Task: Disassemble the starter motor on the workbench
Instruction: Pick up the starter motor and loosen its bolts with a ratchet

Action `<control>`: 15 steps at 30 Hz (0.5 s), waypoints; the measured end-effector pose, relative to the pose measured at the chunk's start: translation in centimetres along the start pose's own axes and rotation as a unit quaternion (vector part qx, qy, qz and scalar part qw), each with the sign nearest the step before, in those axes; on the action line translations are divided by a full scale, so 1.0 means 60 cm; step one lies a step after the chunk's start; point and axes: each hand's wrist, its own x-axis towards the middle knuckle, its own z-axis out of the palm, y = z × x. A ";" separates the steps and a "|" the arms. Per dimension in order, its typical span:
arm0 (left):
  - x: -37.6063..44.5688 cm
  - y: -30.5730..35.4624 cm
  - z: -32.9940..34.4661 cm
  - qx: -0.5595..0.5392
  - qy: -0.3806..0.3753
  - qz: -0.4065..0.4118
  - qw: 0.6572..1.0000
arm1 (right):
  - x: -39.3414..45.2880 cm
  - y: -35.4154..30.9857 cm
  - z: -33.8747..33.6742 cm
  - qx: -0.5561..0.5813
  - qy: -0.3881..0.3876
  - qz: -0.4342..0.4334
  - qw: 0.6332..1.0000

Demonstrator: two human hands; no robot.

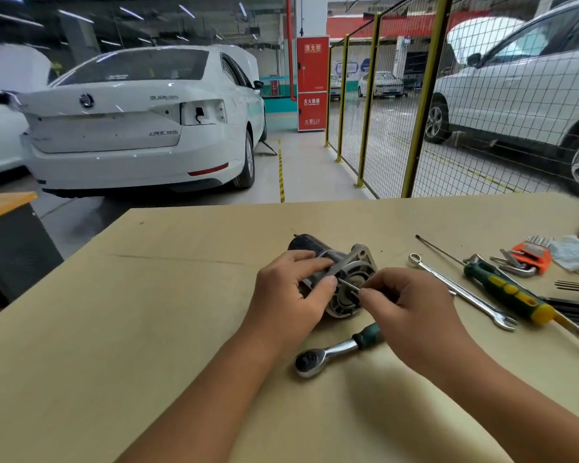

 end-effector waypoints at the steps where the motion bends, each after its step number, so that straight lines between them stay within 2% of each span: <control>1: 0.000 0.000 0.003 0.009 0.004 0.005 1.000 | 0.003 0.001 0.000 -0.003 0.000 0.005 1.000; 3: 0.007 0.003 0.008 0.026 0.015 0.018 0.999 | 0.014 0.001 0.003 0.002 0.000 0.019 1.000; 5: 0.018 0.002 0.012 0.036 0.020 0.013 0.999 | 0.029 0.006 0.006 0.060 -0.010 0.084 0.995; 6: 0.023 0.000 0.012 0.035 0.017 0.004 0.999 | 0.038 0.009 0.007 0.138 -0.025 0.144 0.980; 8: 0.030 -0.005 0.011 0.031 0.012 -0.010 0.999 | 0.058 0.010 0.007 0.309 -0.068 0.254 0.914; 9: 0.034 -0.009 0.011 0.030 0.013 -0.011 0.999 | 0.067 0.009 0.009 0.352 -0.081 0.275 0.891; 10: 0.038 -0.013 0.011 0.029 0.017 -0.013 0.999 | 0.074 0.010 0.012 0.361 -0.086 0.274 0.887; 12: 0.043 -0.019 0.011 0.029 0.028 -0.017 0.999 | 0.085 0.009 0.018 0.311 -0.085 0.230 0.918; 15: 0.054 -0.027 0.012 0.024 0.032 -0.022 0.999 | 0.100 0.006 0.019 0.125 -0.077 0.090 0.985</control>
